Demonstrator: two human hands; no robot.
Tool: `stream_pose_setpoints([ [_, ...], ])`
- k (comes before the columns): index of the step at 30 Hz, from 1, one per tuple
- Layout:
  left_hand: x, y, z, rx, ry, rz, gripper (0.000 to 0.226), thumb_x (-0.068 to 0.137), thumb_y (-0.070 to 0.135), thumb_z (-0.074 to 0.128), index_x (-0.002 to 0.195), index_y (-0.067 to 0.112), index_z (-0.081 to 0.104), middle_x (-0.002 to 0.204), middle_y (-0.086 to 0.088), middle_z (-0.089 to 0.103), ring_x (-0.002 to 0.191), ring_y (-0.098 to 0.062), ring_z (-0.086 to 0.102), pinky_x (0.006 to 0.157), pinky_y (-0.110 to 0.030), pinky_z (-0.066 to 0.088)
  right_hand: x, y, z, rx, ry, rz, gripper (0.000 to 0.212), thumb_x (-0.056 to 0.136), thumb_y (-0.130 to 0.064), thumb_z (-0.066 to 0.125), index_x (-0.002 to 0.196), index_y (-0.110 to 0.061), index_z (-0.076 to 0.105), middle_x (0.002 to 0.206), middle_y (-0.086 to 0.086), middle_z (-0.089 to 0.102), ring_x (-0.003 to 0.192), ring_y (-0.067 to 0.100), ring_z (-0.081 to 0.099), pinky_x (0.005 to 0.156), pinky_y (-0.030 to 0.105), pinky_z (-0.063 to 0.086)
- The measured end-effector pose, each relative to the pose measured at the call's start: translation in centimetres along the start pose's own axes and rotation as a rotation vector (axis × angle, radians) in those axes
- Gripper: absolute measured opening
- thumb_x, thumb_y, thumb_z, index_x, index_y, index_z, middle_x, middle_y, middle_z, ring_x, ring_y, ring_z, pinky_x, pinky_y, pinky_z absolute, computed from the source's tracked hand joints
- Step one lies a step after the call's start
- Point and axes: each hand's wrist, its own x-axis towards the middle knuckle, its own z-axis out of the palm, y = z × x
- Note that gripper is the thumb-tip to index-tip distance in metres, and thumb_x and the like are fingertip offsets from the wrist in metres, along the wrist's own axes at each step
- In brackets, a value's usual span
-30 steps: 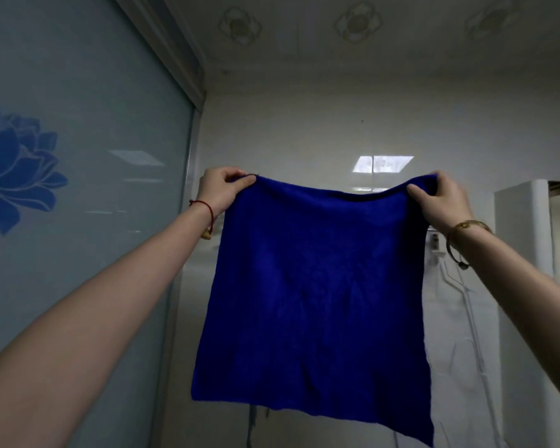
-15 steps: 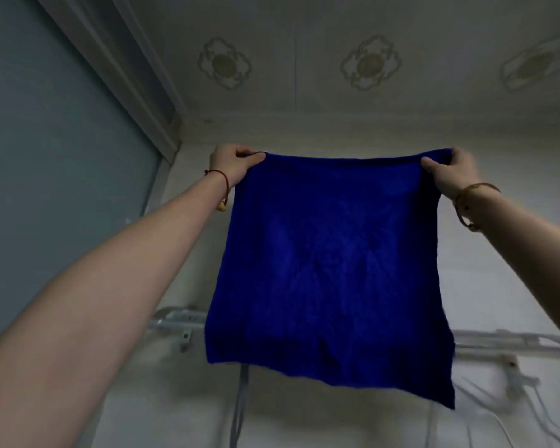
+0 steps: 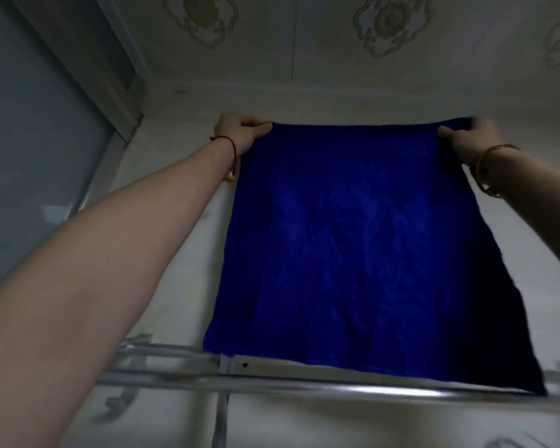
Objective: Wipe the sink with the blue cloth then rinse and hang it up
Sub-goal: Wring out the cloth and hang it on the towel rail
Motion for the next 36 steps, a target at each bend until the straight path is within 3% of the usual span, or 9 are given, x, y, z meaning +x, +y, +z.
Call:
stream_pose_setpoints([
  [5,-1.3,-1.2,0.1,0.015,-0.017,-0.03,0.043,0.084,0.032,0.076,0.12,0.009,0.068,0.122,-0.006,0.067,0.114,-0.019,0.061,0.105,-0.033,0.047,-1.0,1.8,0.3,0.0,-0.015,0.03,0.044,0.094,-0.028,0.058,0.13,-0.006,0.048,0.129,0.015,0.056,0.116,0.032,0.054,0.101,0.046,0.045],
  [14,-5.3,1.3,-1.7,-0.022,0.001,-0.044,0.047,0.083,0.033,0.077,0.123,0.013,0.064,0.118,0.002,0.063,0.114,-0.015,0.058,0.105,-0.028,0.046,-3.7,1.0,-1.2,0.079,0.017,0.024,0.042,0.094,-0.026,0.058,0.13,-0.006,0.05,0.13,0.013,0.056,0.116,0.028,0.055,0.099,0.038,0.046],
  [22,-8.5,4.6,-2.5,-0.048,0.055,-0.055,0.046,0.083,0.033,0.077,0.122,0.011,0.066,0.121,-0.003,0.066,0.113,-0.018,0.06,0.104,-0.034,0.049,-6.3,-0.2,-4.3,0.08,-0.011,0.057,0.044,0.095,-0.028,0.057,0.132,-0.007,0.047,0.131,0.011,0.055,0.119,0.027,0.053,0.103,0.042,0.044],
  [32,-14.0,6.8,-2.8,0.018,0.07,-0.098,0.03,0.084,0.028,0.076,0.11,0.014,0.071,0.111,0.0,0.069,0.108,-0.016,0.061,0.102,-0.035,0.049,-10.2,-0.7,-8.0,0.09,-0.073,0.086,0.043,0.094,-0.027,0.058,0.13,-0.005,0.05,0.13,0.014,0.056,0.119,0.03,0.054,0.103,0.046,0.044],
  [36,-16.8,7.6,-3.3,0.045,0.078,-0.119,0.033,0.085,0.03,0.075,0.113,0.013,0.071,0.115,-0.002,0.069,0.11,-0.018,0.061,0.102,-0.036,0.049,-12.6,-0.9,-9.5,0.167,-0.098,0.104,0.041,0.095,-0.023,0.057,0.13,-0.003,0.049,0.13,0.014,0.056,0.118,0.029,0.055,0.103,0.042,0.045],
])
